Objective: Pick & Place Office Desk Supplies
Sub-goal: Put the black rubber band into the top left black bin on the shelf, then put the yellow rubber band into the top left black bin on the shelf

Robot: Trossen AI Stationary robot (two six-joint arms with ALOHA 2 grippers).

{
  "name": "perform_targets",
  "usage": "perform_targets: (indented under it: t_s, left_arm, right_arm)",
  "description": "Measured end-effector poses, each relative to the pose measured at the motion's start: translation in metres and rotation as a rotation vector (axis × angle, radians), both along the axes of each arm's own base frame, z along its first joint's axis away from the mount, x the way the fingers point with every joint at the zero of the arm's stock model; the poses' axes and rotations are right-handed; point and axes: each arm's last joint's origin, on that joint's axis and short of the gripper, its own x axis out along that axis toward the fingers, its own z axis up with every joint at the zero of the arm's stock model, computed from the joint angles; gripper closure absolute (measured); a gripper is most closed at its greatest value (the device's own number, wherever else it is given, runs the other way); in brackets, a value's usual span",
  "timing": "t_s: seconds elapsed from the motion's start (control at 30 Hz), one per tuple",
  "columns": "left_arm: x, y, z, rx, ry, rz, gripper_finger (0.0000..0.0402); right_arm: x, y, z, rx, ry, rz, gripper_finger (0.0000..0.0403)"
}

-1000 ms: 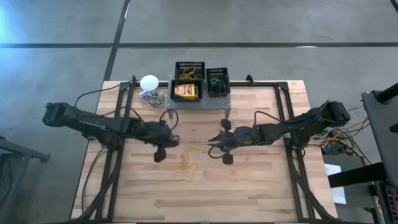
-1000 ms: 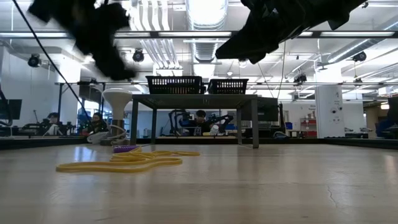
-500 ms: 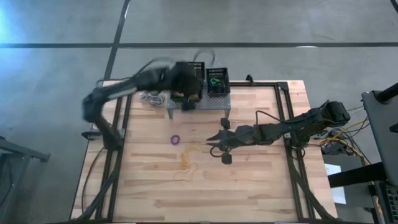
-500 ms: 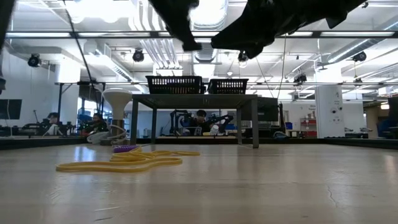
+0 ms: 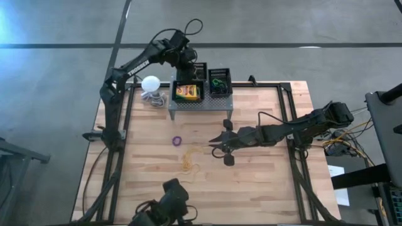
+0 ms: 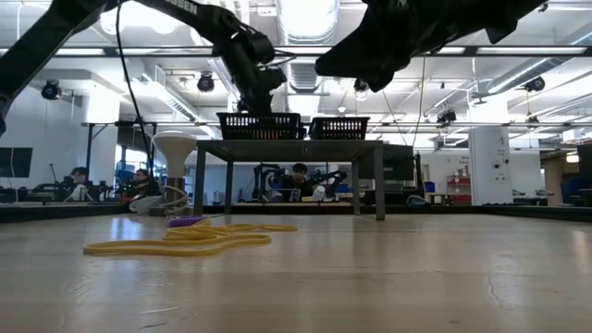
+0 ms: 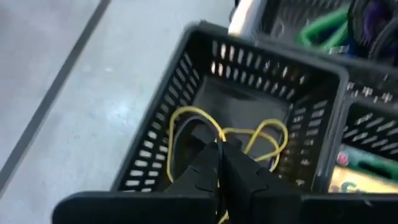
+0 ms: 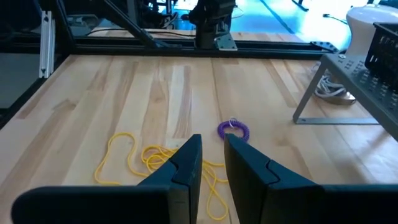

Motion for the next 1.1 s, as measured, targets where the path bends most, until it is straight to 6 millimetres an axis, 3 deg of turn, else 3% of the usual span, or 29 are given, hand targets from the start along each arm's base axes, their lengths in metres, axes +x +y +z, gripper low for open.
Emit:
perform_targets:
  t_s: [0.17,0.33,0.6,0.83,0.97,1.1]
  left_arm:
    - [-0.001,-0.001,-0.011,-0.022,0.025,-0.016,0.0372]
    - [-0.002,-0.002,-0.01,-0.037,0.017,-0.029,0.0305]
    - [-0.015,-0.014,0.023,0.0,-0.045,0.004,0.0194]
    - [-0.03,-0.032,0.052,0.014,-0.1,0.035,0.0163]
    - [-0.036,-0.056,0.063,-0.039,-0.118,-0.006,0.0171]
    - [-0.034,-0.103,0.052,-0.079,-0.12,-0.105,0.0188]
  right_arm:
    - [0.0,0.0,-0.001,0.005,0.004,-0.002,0.0339]
    - [0.0,0.0,-0.001,0.009,0.0,-0.004,0.0339]
    - [0.0,0.0,-0.001,0.024,-0.006,-0.009,0.0339]
    - [0.0,0.0,0.001,0.027,-0.025,-0.009,0.0339]
    - [0.002,0.0,-0.004,0.021,-0.012,-0.008,0.0339]
    - [0.012,0.002,-0.024,0.018,0.018,-0.008,0.0339]
